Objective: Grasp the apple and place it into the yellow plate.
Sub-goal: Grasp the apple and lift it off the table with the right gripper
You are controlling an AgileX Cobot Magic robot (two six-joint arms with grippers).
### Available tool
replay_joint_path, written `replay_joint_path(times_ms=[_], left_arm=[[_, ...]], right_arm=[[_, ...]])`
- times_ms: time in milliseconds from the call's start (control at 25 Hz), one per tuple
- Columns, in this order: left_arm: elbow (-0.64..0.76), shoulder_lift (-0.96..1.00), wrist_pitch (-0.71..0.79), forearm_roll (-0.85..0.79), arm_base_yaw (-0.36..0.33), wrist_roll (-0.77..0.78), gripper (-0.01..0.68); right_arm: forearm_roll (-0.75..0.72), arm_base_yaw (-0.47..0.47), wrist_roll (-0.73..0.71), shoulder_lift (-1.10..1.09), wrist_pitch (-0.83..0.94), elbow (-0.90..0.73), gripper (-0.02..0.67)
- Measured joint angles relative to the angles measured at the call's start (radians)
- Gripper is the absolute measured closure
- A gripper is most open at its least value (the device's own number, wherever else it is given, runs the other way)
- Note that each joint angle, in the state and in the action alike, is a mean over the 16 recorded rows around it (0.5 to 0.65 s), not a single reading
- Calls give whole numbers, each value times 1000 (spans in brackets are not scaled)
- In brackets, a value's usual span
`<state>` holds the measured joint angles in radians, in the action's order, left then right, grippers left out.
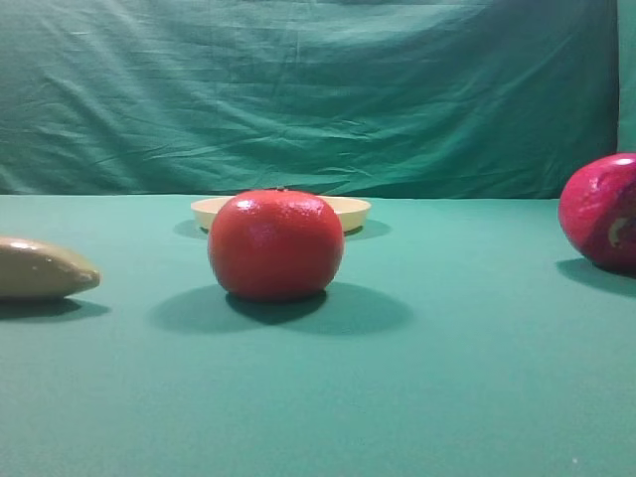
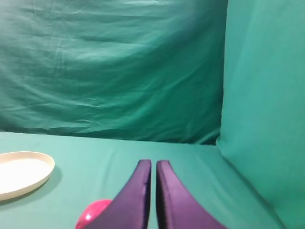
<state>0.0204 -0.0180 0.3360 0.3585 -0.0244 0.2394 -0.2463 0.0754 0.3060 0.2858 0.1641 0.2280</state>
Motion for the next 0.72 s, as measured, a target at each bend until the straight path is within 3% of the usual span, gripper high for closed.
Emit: replay_joint_path(times_ms=[360,720], left_arm=[[0,0,0,0,0,0,516],[0,0,0,0,0,0,516]], right_arm=[[4,38,-71,413,236,306,649],[16,167,-161,691,334,436,634]])
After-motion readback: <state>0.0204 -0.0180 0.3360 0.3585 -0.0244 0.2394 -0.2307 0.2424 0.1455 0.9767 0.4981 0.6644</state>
